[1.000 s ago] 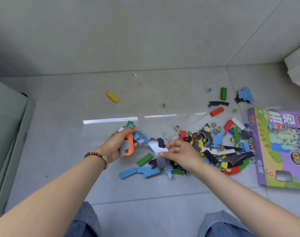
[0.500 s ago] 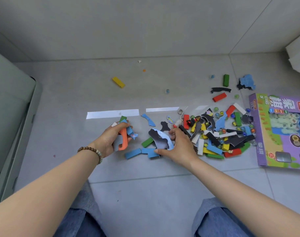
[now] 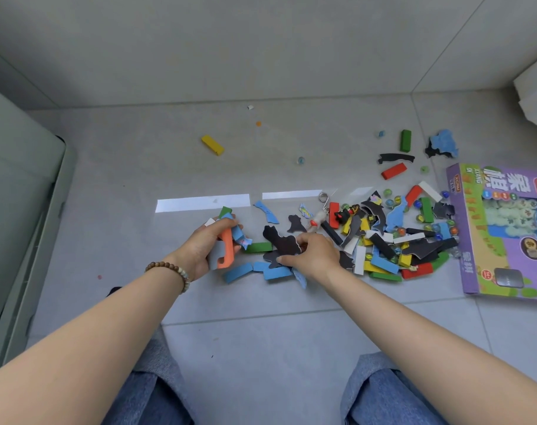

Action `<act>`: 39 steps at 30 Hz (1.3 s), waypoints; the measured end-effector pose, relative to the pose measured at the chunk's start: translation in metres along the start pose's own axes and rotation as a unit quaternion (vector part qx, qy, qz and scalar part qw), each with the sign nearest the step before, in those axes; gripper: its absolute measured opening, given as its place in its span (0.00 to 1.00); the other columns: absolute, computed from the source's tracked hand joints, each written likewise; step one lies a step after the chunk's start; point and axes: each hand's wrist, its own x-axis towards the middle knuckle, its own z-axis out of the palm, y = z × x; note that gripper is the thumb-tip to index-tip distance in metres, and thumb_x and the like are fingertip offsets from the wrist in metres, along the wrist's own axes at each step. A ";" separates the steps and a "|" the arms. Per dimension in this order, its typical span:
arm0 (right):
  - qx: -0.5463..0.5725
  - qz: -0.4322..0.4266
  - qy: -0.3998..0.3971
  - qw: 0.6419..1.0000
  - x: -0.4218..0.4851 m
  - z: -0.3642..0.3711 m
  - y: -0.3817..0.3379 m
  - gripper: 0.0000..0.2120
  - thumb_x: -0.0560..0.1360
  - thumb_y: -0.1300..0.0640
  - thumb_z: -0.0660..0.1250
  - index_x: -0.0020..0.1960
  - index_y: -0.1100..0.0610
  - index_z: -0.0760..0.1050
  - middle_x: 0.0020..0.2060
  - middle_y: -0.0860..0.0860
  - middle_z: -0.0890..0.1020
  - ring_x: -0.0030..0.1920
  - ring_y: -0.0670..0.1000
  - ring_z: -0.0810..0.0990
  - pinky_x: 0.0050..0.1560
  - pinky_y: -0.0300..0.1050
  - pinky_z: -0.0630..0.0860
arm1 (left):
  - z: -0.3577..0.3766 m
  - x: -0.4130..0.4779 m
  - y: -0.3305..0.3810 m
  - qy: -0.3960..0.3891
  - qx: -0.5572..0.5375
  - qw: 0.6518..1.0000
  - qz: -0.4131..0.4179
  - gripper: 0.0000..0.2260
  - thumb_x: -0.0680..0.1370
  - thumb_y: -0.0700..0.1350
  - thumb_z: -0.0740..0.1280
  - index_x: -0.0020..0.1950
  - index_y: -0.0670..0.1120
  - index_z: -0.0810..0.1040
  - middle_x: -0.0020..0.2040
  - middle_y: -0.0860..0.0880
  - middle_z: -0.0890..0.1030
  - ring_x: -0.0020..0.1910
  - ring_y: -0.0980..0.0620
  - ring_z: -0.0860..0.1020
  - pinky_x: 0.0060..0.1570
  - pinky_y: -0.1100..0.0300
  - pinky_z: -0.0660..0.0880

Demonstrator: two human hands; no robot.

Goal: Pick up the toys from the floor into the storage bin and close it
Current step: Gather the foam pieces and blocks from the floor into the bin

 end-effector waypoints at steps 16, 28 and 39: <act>0.375 0.037 0.126 0.917 -0.025 -0.118 0.106 0.06 0.70 0.61 0.73 0.45 0.57 0.78 0.34 0.51 0.82 0.35 0.44 0.78 0.34 0.33 0.76 | 0.102 -0.007 -0.013 -0.091 0.062 0.994 0.009 0.11 0.76 0.46 0.68 0.56 0.43 0.75 0.44 0.43 0.82 0.27 0.53 0.79 0.26 0.64 0.75; 0.288 0.147 0.281 0.904 -0.018 -0.108 0.170 0.36 0.60 0.46 0.79 0.62 0.55 0.68 0.61 0.52 0.68 0.62 0.51 0.69 0.64 0.47 0.68 | 0.173 -0.015 -0.044 -0.103 0.119 0.988 -0.009 0.14 0.75 0.45 0.69 0.58 0.44 0.73 0.43 0.43 0.81 0.29 0.51 0.79 0.25 0.64 0.75; 0.353 0.250 0.218 0.875 0.004 -0.093 0.148 0.53 0.57 0.45 0.81 0.72 0.61 0.56 0.70 0.57 0.63 0.69 0.57 0.65 0.67 0.52 0.68 | 0.186 -0.011 -0.050 -0.087 0.113 0.990 0.011 0.09 0.75 0.43 0.69 0.44 0.50 0.69 0.41 0.43 0.81 0.31 0.47 0.77 0.28 0.61 0.77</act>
